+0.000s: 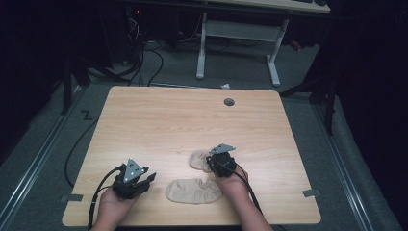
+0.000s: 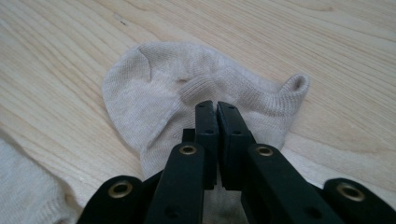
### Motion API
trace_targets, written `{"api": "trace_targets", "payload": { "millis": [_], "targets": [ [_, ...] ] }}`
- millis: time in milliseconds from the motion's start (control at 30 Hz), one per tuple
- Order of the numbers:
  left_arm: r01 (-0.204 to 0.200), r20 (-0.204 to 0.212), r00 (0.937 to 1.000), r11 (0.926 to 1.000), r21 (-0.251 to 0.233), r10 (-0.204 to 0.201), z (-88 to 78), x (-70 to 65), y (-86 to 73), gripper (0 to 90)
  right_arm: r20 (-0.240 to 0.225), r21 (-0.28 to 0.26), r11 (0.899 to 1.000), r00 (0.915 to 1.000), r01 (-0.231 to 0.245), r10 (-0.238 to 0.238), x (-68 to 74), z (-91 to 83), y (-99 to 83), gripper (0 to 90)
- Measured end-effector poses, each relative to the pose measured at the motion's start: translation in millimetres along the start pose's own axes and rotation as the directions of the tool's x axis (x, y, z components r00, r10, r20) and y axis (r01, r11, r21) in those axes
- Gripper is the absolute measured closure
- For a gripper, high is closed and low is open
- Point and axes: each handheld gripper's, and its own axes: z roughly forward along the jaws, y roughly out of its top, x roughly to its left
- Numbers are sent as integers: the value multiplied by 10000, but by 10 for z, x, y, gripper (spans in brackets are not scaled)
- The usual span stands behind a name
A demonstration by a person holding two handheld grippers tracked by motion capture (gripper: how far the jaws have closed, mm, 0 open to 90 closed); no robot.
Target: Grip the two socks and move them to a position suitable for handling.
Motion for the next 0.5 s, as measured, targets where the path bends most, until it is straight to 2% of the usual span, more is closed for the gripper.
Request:
{"api": "trace_targets", "payload": {
  "millis": [133,167,200,233,300,367,433,467,500],
  "targets": [
    [4,18,10000,10000,21,-4,20,-1,11,623,-114,7,9998,9997,199,-199,63,-4,0,877],
    [2,14,10000,10000,13,-2,22,-3,13,623,46,55,9992,9992,391,-392,80,-11,6,841],
    [-3,2,10000,10000,5,3,21,-3,14,623,46,55,9992,9992,391,-392,80,-11,6,841],
    [-30,-21,10000,10000,-13,29,20,-5,15,623,322,-33,9985,9980,540,-538,80,-41,24,808],
    [-23,-18,10000,10000,4,23,22,-3,16,623,393,-366,9982,9981,485,-470,83,-100,44,781],
    [-15,-17,10000,10000,4,15,26,-3,16,623,135,-674,9972,9994,313,-305,101,-151,65,736],
    [-39,-21,10000,10000,9,39,34,-9,18,623,37,-706,9970,9995,306,-304,127,-157,69,710],
    [-57,-20,10000,10000,18,57,35,-11,19,623,-108,-685,9969,9992,373,-382,162,-140,67,685],
    [-95,-23,10000,10000,13,95,35,-17,21,623,-110,-497,9965,9976,673,-680,227,-87,60,664]
  ]
}}
